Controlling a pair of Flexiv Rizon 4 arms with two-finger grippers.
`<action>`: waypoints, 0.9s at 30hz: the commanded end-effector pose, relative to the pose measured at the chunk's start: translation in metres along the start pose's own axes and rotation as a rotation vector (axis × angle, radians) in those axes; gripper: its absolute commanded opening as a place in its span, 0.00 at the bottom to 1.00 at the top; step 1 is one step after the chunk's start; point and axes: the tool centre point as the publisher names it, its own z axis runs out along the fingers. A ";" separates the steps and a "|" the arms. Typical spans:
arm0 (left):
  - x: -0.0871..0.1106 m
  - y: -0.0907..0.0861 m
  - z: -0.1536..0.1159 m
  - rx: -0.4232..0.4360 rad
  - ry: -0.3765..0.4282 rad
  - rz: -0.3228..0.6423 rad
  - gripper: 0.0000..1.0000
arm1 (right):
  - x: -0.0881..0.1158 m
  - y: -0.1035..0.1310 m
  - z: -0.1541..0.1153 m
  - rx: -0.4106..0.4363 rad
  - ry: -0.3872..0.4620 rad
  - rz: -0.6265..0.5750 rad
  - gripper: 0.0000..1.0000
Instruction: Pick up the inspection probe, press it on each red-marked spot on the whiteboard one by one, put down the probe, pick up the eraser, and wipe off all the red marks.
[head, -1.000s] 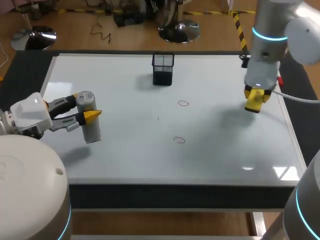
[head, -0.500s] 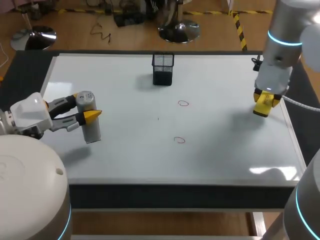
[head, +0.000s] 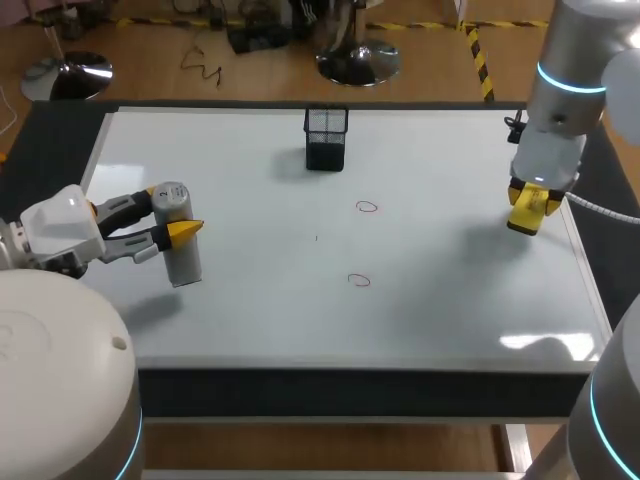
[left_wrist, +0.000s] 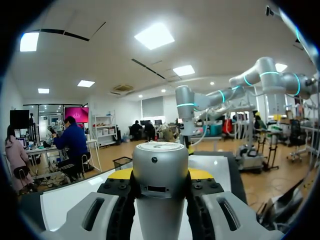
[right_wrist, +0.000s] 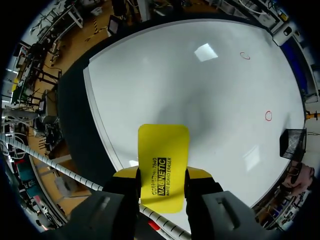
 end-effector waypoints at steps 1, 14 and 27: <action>0.000 0.000 0.000 0.002 -0.001 0.001 0.00 | 0.001 0.000 -0.001 0.002 0.002 -0.002 0.00; -0.016 -0.016 0.063 0.014 0.127 0.040 0.00 | 0.001 0.000 -0.001 0.002 0.002 -0.002 0.00; -0.021 -0.025 0.161 0.045 0.341 0.046 0.00 | 0.001 0.000 -0.001 0.002 0.002 -0.002 0.00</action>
